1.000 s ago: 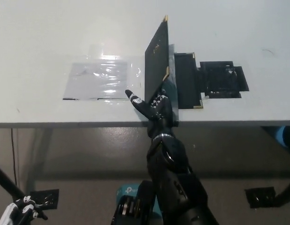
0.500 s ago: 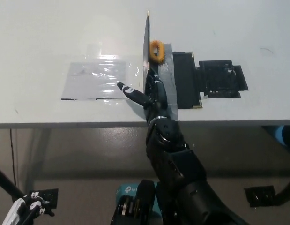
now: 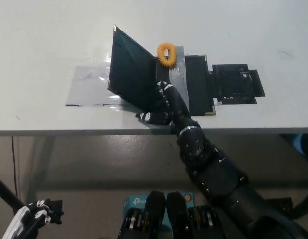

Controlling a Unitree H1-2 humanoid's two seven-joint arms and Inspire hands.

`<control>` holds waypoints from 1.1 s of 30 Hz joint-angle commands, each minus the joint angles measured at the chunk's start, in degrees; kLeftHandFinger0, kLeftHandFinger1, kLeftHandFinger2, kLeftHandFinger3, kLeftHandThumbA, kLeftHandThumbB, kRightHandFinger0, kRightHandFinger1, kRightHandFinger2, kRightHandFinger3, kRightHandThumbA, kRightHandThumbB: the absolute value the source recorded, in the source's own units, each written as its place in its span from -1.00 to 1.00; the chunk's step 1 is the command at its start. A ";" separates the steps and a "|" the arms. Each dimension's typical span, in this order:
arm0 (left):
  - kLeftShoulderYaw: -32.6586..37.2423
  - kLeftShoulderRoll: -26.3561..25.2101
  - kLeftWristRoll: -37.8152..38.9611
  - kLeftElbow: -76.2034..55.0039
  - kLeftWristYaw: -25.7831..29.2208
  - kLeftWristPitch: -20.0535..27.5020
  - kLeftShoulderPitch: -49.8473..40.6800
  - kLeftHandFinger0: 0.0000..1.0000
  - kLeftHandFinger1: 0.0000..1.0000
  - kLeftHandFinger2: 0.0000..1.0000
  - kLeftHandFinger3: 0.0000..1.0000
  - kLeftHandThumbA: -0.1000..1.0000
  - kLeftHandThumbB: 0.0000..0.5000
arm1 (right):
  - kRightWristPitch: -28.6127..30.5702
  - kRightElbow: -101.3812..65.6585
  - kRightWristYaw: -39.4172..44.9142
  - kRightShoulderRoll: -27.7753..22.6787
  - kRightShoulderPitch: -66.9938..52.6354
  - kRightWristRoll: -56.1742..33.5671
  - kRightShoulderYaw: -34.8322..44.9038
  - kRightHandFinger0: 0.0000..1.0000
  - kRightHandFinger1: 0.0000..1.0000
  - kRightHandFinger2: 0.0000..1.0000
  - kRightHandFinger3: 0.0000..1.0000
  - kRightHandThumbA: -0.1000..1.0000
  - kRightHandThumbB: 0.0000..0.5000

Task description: The robot uses its right hand to push the cover of the diary kept in the middle of the desk towards the left to open it

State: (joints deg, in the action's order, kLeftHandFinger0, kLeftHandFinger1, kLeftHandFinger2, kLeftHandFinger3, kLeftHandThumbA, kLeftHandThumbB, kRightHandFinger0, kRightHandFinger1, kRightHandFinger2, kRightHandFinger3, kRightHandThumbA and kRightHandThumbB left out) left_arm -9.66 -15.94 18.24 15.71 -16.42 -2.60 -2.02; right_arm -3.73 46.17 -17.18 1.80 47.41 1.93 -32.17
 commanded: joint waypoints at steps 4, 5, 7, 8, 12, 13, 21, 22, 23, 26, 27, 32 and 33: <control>0.09 -3.22 -1.17 -2.63 -0.96 -0.78 1.35 -0.03 0.06 -0.43 -0.33 0.04 1.00 | -5.06 -4.85 12.55 -1.26 -0.86 14.77 -13.63 0.81 0.95 1.00 1.00 1.00 0.46; 0.11 -3.24 -1.22 -2.56 -0.97 -0.65 1.37 -0.03 0.06 -0.43 -0.33 0.04 1.00 | -5.13 -5.23 13.20 -1.14 -1.02 14.99 -14.40 0.94 1.00 1.00 1.00 1.00 0.42; 0.49 -3.35 -1.59 -2.52 -1.06 -0.51 1.77 -0.08 0.03 -0.45 -0.32 0.04 1.00 | -5.96 -6.40 15.21 -0.85 -0.67 16.55 -16.94 0.90 1.00 1.00 1.00 1.00 0.34; 0.46 -3.31 -1.33 -2.40 -1.16 -0.84 1.90 -0.08 0.04 -0.45 -0.32 0.04 1.00 | -4.45 -5.81 15.03 -0.36 -0.46 17.21 -17.71 0.83 1.00 1.00 1.00 1.00 0.32; 1.08 -3.29 -1.80 -2.08 -1.25 -1.55 2.61 -0.02 0.06 -0.45 -0.32 0.04 1.00 | -0.66 -5.63 14.05 1.30 -0.20 20.90 -20.65 -0.35 -0.10 0.03 1.00 1.00 0.47; 1.20 -3.26 -1.91 -2.10 -1.18 -1.65 2.72 -0.02 0.06 -0.45 -0.32 0.04 1.00 | -0.36 -5.74 13.92 1.30 -0.24 21.57 -20.88 -0.41 -0.16 -0.01 1.00 1.00 0.46; 2.32 -3.62 -2.15 -3.04 -1.72 -2.24 2.82 -0.06 0.06 -0.51 -0.37 0.04 1.00 | -1.88 -2.21 14.53 5.62 -0.21 25.54 -21.08 -1.00 -0.88 -0.87 1.00 1.00 0.64; 2.33 -3.63 -2.07 -3.09 -1.61 -2.47 2.83 -0.05 0.07 -0.51 -0.38 0.04 1.00 | -1.59 -2.15 14.52 5.58 -0.31 25.77 -20.83 -1.00 -0.85 -0.83 1.00 1.00 0.64; 2.29 -3.66 -2.00 -3.08 -1.58 -2.42 2.71 -0.05 0.07 -0.51 -0.38 0.04 1.00 | -1.43 -1.92 14.63 5.79 -0.36 26.11 -20.60 -1.00 -0.86 -0.82 1.00 1.00 0.65; 2.14 -3.77 -1.97 -2.79 -1.47 -2.12 2.49 -0.07 0.07 -0.50 -0.35 0.03 1.00 | -0.21 -2.30 15.03 4.55 -0.31 26.59 -19.48 -0.95 -0.90 -0.85 1.00 1.00 0.57; 2.07 -3.72 -1.88 -2.62 -1.50 -1.90 2.41 -0.08 0.05 -0.49 -0.33 0.02 1.00 | -0.63 -3.28 15.57 3.78 -0.30 26.38 -18.71 -0.58 -0.40 -0.45 1.00 1.00 0.45; 1.54 -2.98 -1.51 -2.30 -0.96 -1.15 1.38 -0.12 0.01 -0.50 -0.34 0.02 1.00 | -2.86 -8.22 18.46 0.99 -0.40 26.13 -15.54 0.19 0.47 0.59 1.00 1.00 0.33; 1.46 -2.93 -1.57 -2.36 -0.78 -1.17 1.25 -0.11 0.02 -0.50 -0.34 0.02 1.00 | -3.26 -9.71 19.21 0.32 -0.56 25.66 -14.36 0.48 0.64 0.86 1.00 1.00 0.35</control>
State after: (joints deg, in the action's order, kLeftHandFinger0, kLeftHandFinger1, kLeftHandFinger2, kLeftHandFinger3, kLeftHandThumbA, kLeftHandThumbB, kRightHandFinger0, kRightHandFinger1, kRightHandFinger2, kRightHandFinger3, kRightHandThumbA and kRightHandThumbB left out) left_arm -7.29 -17.86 16.33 14.48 -16.46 -4.61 -0.12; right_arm -5.69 39.58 -5.61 3.56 47.26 27.79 -48.57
